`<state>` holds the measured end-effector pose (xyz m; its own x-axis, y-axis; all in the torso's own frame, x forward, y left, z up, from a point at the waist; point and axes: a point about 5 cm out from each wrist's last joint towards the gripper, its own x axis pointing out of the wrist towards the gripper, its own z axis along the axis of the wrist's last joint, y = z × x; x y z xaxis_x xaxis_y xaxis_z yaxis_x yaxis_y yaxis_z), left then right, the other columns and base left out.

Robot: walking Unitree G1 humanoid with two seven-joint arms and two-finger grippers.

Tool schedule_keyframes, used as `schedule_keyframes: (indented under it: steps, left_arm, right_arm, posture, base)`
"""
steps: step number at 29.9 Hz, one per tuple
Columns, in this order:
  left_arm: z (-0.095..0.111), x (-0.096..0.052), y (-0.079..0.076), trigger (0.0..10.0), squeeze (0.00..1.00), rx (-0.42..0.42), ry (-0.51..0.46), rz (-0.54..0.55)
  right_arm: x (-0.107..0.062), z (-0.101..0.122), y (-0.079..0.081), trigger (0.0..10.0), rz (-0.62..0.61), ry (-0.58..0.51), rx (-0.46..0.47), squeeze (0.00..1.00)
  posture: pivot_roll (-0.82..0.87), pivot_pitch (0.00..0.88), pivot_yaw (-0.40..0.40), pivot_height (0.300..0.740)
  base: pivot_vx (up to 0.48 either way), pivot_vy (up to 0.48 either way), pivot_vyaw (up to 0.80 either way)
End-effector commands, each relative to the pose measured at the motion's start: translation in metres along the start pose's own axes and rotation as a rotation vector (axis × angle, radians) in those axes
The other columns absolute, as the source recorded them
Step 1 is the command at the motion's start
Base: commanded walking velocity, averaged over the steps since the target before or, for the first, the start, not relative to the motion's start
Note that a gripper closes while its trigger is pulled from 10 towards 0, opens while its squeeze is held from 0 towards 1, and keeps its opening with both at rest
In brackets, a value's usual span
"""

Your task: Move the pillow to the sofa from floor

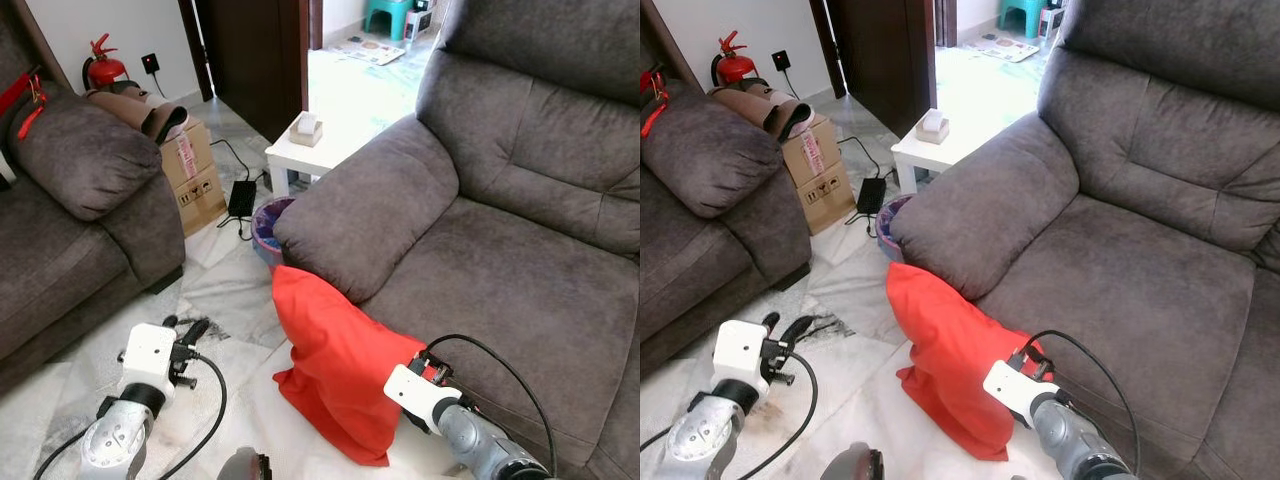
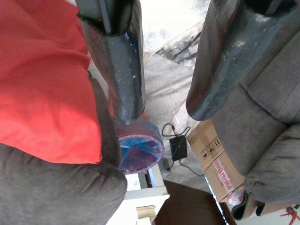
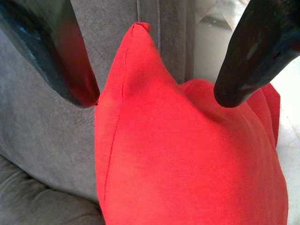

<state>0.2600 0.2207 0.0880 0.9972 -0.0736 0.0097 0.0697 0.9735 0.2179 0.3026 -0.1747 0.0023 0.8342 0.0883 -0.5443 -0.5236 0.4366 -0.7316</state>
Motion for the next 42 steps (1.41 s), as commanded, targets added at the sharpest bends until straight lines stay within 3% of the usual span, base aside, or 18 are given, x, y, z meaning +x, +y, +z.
schedule_keyframes:
  steps: [1, 19, 25, 29, 38, 39, 40, 42]
  left_arm:
    - [0.001, -0.005, 0.002, 10.0, 0.00, 0.007, 0.018, -0.006]
    - [0.032, -0.030, -0.001, 10.0, 0.00, 0.062, 0.000, -0.037]
    - [0.039, -0.035, -0.001, 10.0, 0.00, 0.073, 0.012, -0.043]
    - [0.045, -0.040, -0.001, 10.0, 0.00, 0.069, 0.012, -0.032]
    - [0.054, -0.043, -0.001, 10.0, 0.00, 0.083, 0.010, -0.035]
    - [0.054, -0.043, -0.001, 10.0, 0.00, 0.088, 0.013, -0.038]
    - [0.054, -0.044, -0.001, 10.0, 0.00, 0.091, 0.015, -0.039]
    - [0.055, -0.044, -0.001, 10.0, 0.00, 0.092, 0.019, -0.040]
  right_arm:
    - [0.001, 0.000, -0.001, 10.0, -0.013, 0.009, -0.032, 0.00]
    - [0.002, -0.001, -0.012, 10.0, -0.117, 0.038, -0.173, 0.00]
    - [0.003, 0.000, -0.021, 10.0, -0.154, 0.048, -0.207, 0.00]
    - [0.004, 0.005, -0.029, 10.0, -0.195, 0.032, -0.277, 0.00]
    - [0.006, 0.012, -0.041, 10.0, -0.245, 0.031, -0.290, 0.00]
    - [0.006, 0.013, -0.041, 5.5, -0.243, 0.030, -0.293, 0.00]
    - [0.006, 0.013, -0.041, 0.0, -0.242, 0.028, -0.292, 0.00]
    - [0.006, 0.013, -0.040, 0.0, -0.240, 0.025, -0.287, 0.00]
  posture:
    - [0.17, 0.221, 0.046, 0.652]
    - [0.24, 0.308, 0.062, 0.652]
    - [0.25, 0.322, 0.062, 0.652]
    - [0.27, 0.334, 0.058, 0.652]
    - [0.28, 0.343, 0.062, 0.652]
    - [0.28, 0.343, 0.062, 0.652]
    - [0.28, 0.343, 0.062, 0.652]
    - [0.28, 0.343, 0.062, 0.652]
  base:
    - [0.000, 0.000, 0.00]
    - [0.000, 0.000, 0.00]
    - [0.000, 0.000, 0.00]
    - [0.000, 0.000, 0.00]
    - [0.000, 0.000, 0.00]
    - [0.000, 0.000, 0.00]
    - [0.000, 0.000, 0.00]
    - [0.000, 0.000, 0.00]
